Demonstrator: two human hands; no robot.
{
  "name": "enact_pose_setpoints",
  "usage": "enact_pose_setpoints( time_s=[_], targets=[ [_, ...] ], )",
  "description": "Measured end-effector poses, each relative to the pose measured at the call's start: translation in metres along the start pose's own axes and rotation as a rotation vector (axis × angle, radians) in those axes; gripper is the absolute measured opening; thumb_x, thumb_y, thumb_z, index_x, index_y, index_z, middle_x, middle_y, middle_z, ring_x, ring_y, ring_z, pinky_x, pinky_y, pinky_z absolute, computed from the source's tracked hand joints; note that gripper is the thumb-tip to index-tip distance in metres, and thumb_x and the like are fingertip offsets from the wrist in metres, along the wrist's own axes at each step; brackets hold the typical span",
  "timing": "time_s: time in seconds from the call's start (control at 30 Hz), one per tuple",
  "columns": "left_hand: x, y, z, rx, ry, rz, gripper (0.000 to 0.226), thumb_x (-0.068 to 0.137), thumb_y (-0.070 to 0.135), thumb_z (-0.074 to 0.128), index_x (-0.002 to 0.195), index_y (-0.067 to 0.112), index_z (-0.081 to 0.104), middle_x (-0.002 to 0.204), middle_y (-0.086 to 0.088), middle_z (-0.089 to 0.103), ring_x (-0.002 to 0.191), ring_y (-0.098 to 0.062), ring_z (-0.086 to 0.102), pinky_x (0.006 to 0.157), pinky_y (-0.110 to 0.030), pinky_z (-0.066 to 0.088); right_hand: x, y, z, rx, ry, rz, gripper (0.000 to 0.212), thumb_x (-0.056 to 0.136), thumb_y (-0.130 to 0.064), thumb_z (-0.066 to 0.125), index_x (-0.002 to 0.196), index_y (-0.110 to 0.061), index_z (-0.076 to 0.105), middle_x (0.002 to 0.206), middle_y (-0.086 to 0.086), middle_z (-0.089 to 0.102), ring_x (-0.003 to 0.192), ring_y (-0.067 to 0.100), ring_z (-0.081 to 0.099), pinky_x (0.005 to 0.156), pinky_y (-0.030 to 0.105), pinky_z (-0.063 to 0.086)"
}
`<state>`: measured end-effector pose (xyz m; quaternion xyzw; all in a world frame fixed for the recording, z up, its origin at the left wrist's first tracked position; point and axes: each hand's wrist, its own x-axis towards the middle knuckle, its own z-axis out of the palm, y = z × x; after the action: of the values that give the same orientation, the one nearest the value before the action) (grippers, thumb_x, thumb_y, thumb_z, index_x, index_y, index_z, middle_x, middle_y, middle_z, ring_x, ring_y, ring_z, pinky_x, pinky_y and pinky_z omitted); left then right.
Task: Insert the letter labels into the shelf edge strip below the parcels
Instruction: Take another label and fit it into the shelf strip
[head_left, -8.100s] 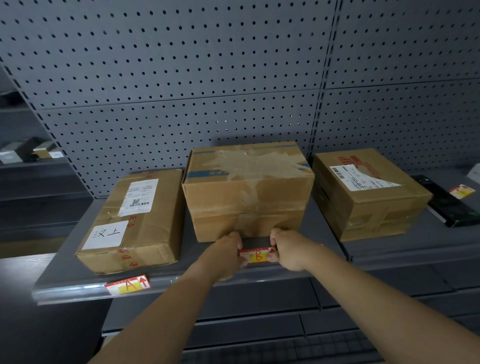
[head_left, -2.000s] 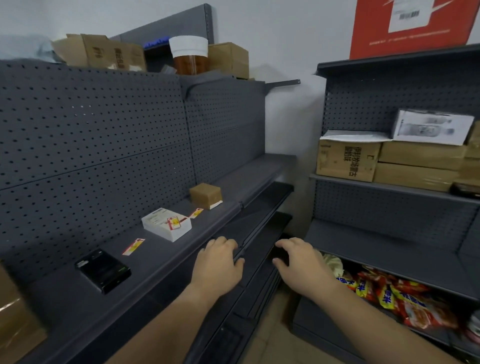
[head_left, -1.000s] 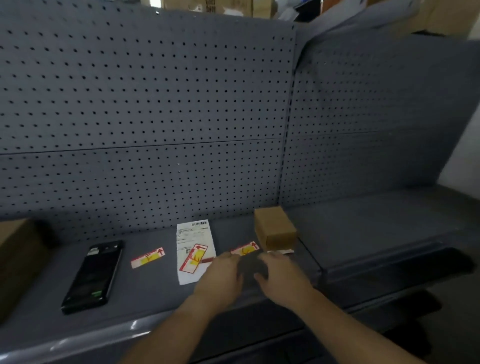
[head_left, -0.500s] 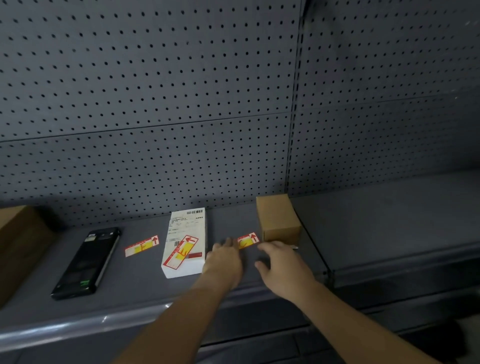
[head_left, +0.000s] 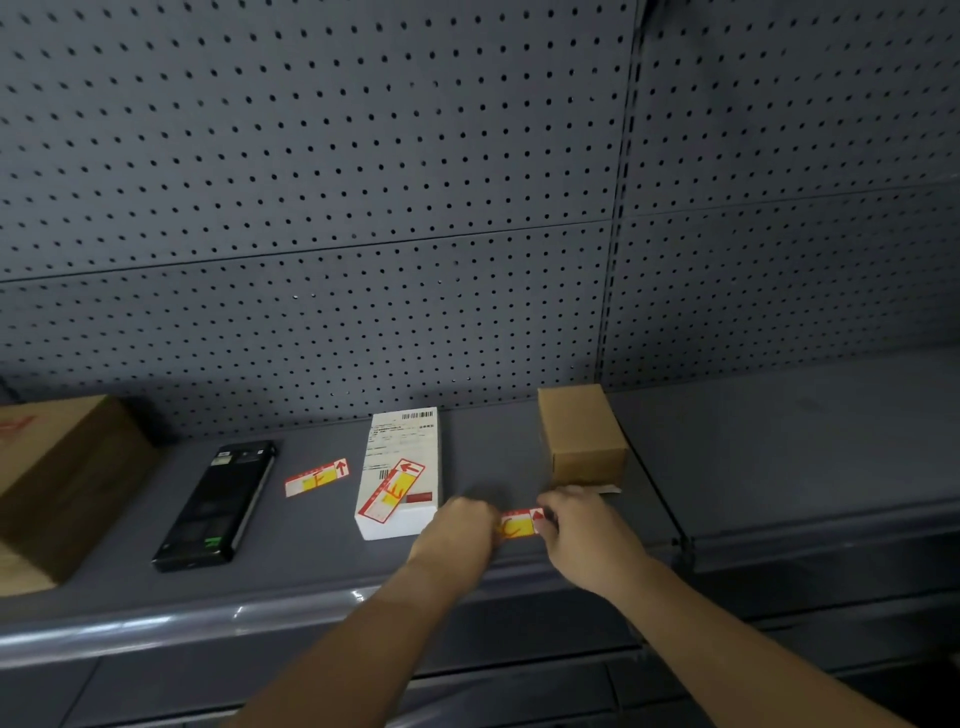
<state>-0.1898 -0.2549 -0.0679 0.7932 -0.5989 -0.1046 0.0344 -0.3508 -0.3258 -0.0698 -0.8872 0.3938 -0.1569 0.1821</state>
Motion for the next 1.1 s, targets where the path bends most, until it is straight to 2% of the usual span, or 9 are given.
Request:
enact_pose_setpoints(
  time_s=[0.2,0.33,0.43,0.57,0.67,0.77,0.9,1.0,1.1],
  targets=[
    [-0.011,-0.006,-0.001,0.065,0.000,0.127,0.017,0.097,0.014,0.051,0.106,0.010,0.065,0.098,-0.012,0.066,0.087,-0.026,0.063,0.084,-0.037,0.054,0.003,-0.005,0.005,-0.014,-0.072,0.051,0.033,0.093,-0.034,0.057,0.122,-0.021,0.060,0.117,0.000,0.056,0.102,0.020,0.056,0.083,0.032,0.047],
    [-0.014,-0.009,0.000,0.090,0.028,0.199,0.017,0.098,0.013,0.049,0.106,0.009,0.063,0.101,-0.012,0.065,0.088,-0.025,0.062,0.081,-0.034,0.052,0.007,-0.004,0.006,-0.004,-0.076,0.065,0.027,0.089,-0.032,0.061,0.114,-0.023,0.063,0.108,-0.002,0.054,0.094,0.016,0.054,0.080,0.031,0.048],
    [-0.015,-0.013,0.003,0.069,0.069,0.237,0.016,0.099,0.017,0.050,0.106,0.011,0.063,0.101,-0.010,0.065,0.087,-0.023,0.061,0.078,-0.030,0.048,0.009,-0.004,0.005,0.014,-0.106,0.084,0.025,0.087,-0.033,0.063,0.112,-0.027,0.061,0.108,-0.004,0.051,0.096,0.015,0.053,0.085,0.033,0.050],
    [-0.014,-0.018,0.006,0.025,0.141,0.285,0.015,0.099,0.020,0.049,0.107,0.015,0.061,0.100,-0.006,0.064,0.086,-0.019,0.060,0.078,-0.029,0.051,0.010,-0.003,0.006,0.041,-0.151,0.080,0.041,0.090,-0.031,0.059,0.130,-0.026,0.053,0.119,-0.001,0.047,0.108,0.019,0.050,0.095,0.036,0.046],
    [-0.014,-0.021,0.009,-0.004,0.205,0.317,0.016,0.100,0.022,0.046,0.107,0.016,0.059,0.100,-0.005,0.063,0.088,-0.019,0.057,0.078,-0.028,0.049,0.011,-0.003,0.006,0.029,-0.164,0.077,0.041,0.091,-0.034,0.057,0.131,-0.027,0.053,0.117,-0.002,0.044,0.107,0.019,0.049,0.095,0.036,0.045],
    [-0.015,-0.021,0.011,-0.097,0.254,0.341,0.015,0.099,0.024,0.050,0.100,0.017,0.063,0.095,-0.003,0.065,0.084,-0.016,0.057,0.077,-0.025,0.047,0.011,-0.002,0.007,0.042,-0.162,0.079,0.041,0.089,-0.033,0.062,0.129,-0.028,0.055,0.116,-0.004,0.043,0.108,0.019,0.048,0.097,0.037,0.045],
    [-0.017,-0.022,0.009,-0.346,0.290,0.247,0.010,0.088,0.015,0.064,0.083,0.024,0.063,0.082,0.005,0.062,0.072,-0.006,0.054,0.069,-0.021,0.044,0.011,-0.003,0.008,0.085,-0.146,0.104,0.039,0.087,-0.031,0.067,0.124,-0.029,0.058,0.115,-0.005,0.043,0.108,0.019,0.049,0.097,0.039,0.045],
    [-0.015,-0.018,0.007,-0.421,0.327,0.177,0.025,0.082,0.010,0.068,0.103,0.023,0.066,0.095,0.006,0.062,0.081,-0.004,0.054,0.075,-0.014,0.042,0.012,-0.004,0.007,0.079,-0.141,0.102,0.029,0.085,-0.030,0.069,0.112,-0.031,0.060,0.109,-0.006,0.045,0.103,0.018,0.050,0.092,0.038,0.047],
    [-0.011,-0.014,0.004,-0.418,0.303,0.109,0.039,0.082,0.010,0.068,0.120,0.019,0.062,0.108,0.002,0.062,0.092,-0.010,0.058,0.079,-0.012,0.040,0.012,-0.006,0.004,0.089,-0.128,0.104,0.026,0.084,-0.029,0.071,0.105,-0.034,0.057,0.107,-0.008,0.049,0.099,0.016,0.050,0.088,0.037,0.047]
  ],
)
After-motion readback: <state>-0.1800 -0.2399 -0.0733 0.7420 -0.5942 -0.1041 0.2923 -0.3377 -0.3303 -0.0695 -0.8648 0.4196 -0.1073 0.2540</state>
